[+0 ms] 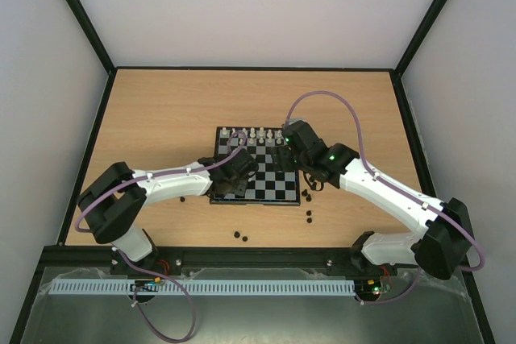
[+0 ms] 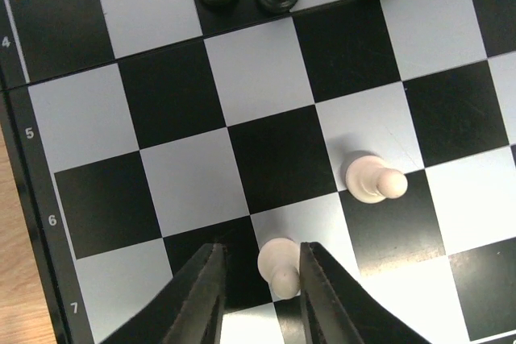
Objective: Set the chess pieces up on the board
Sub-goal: Pick up the chess piece from the chessboard.
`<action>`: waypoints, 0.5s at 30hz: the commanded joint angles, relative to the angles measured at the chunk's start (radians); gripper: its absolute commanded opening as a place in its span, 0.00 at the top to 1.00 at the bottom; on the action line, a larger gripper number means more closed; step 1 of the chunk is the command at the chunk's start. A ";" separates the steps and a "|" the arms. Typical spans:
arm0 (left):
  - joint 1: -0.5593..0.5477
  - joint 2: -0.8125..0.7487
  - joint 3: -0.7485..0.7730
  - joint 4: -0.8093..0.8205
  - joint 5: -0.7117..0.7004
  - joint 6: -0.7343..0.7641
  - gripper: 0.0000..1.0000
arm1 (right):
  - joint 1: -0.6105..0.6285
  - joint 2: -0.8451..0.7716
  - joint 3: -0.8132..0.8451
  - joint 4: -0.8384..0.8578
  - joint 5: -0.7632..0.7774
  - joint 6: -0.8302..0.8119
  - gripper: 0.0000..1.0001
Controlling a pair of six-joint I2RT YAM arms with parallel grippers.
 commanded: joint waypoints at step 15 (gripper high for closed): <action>0.071 0.007 0.057 -0.040 0.003 0.064 0.93 | -0.005 0.017 -0.004 0.000 -0.058 -0.010 0.15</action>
